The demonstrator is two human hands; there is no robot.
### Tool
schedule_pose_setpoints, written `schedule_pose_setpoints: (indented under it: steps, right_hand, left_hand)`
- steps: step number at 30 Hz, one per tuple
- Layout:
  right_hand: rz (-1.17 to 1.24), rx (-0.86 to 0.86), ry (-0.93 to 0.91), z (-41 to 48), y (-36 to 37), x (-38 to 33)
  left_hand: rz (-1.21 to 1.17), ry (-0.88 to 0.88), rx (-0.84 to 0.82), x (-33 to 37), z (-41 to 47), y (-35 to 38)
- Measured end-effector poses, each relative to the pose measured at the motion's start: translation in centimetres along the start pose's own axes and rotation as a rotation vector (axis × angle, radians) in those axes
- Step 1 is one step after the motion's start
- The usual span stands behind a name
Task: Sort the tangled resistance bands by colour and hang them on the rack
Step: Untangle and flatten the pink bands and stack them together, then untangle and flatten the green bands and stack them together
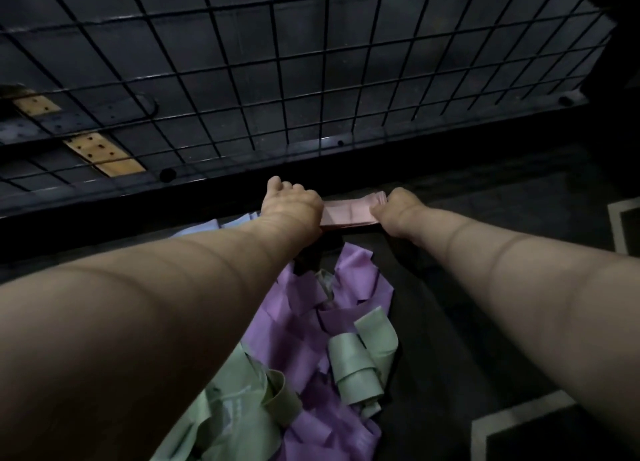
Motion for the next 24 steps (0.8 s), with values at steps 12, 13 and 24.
schedule_pose_setpoints:
  steps: [12,13,24]
  right_hand:
    - [-0.026,0.074,0.021,-0.8,0.7,-0.4]
    - [-0.033,0.074,0.02,-0.9,0.7,-0.4]
    - [-0.022,0.236,0.01,-3.9,1.7,-0.3]
  left_hand:
    - [-0.098,0.001,0.033,-0.6,-0.5,0.5]
    - [-0.101,0.001,0.036,-0.6,-0.5,0.5]
    - [-0.105,0.067,0.11,-0.7,-2.2,-0.2]
Point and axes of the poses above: each hand's wrist, its own z-axis towards the middle knuckle, its own y-axis out of the palm, x = y × z, the point moved 1 cm from there along z, towards the middle knuckle, and after that the axes turned 9 degrees about -z, right-handed, at the moved point
